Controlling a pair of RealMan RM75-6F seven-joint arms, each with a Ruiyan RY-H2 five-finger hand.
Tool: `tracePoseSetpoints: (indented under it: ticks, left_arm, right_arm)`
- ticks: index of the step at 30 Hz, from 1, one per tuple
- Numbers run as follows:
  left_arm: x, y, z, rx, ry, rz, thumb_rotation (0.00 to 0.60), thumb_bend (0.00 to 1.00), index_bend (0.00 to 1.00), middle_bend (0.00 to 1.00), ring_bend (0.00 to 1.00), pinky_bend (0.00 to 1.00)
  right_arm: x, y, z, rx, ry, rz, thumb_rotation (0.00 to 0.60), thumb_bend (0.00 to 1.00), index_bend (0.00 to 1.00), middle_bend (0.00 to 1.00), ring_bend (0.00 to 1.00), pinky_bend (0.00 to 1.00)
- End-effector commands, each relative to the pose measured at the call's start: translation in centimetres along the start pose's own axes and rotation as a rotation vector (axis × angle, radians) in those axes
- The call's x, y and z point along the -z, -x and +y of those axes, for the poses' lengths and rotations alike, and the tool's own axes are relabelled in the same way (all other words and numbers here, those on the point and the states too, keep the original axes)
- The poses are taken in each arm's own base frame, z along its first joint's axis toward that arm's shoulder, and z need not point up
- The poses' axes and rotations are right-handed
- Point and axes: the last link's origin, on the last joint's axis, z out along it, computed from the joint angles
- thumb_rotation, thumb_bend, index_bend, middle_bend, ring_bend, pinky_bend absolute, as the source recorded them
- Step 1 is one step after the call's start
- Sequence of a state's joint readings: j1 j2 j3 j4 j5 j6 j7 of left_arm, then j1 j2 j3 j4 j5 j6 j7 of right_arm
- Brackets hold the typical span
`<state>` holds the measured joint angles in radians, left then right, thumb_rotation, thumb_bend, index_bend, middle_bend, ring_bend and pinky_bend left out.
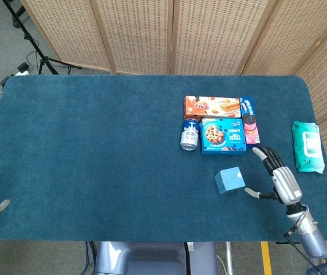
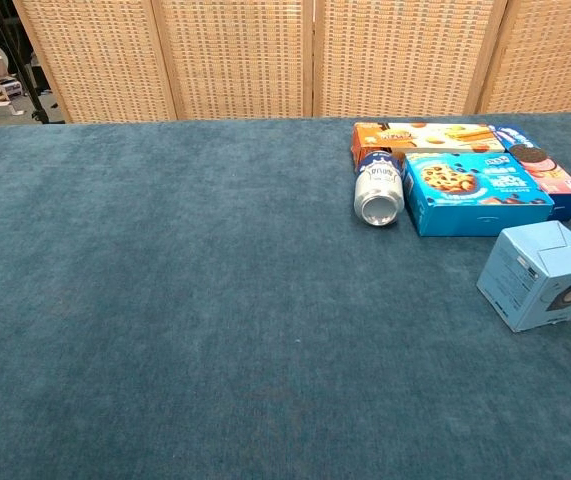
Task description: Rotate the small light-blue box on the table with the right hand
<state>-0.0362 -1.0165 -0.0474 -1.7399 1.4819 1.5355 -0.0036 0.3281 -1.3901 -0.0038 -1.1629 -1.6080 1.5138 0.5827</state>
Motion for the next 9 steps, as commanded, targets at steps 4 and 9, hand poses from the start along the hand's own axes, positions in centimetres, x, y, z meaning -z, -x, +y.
tracePoseSetpoints:
  ticks: [4, 9]
  left_arm:
    - [0.1, -0.1, -0.2, 0.009, 0.008, 0.010, 0.600, 0.00, 0.00, 0.00, 0.00, 0.00]
    - [0.1, -0.1, -0.3, 0.008, 0.016, 0.010, 0.600, 0.00, 0.00, 0.00, 0.00, 0.00]
  right_arm:
    - [4.7, -3.7, -2.8, 0.295, 0.209, 0.074, 0.600, 0.00, 0.00, 0.00, 0.00, 0.00]
    - [6.4, -4.2, -3.7, 0.354, 0.296, 0.067, 0.600, 0.00, 0.00, 0.00, 0.00, 0.00]
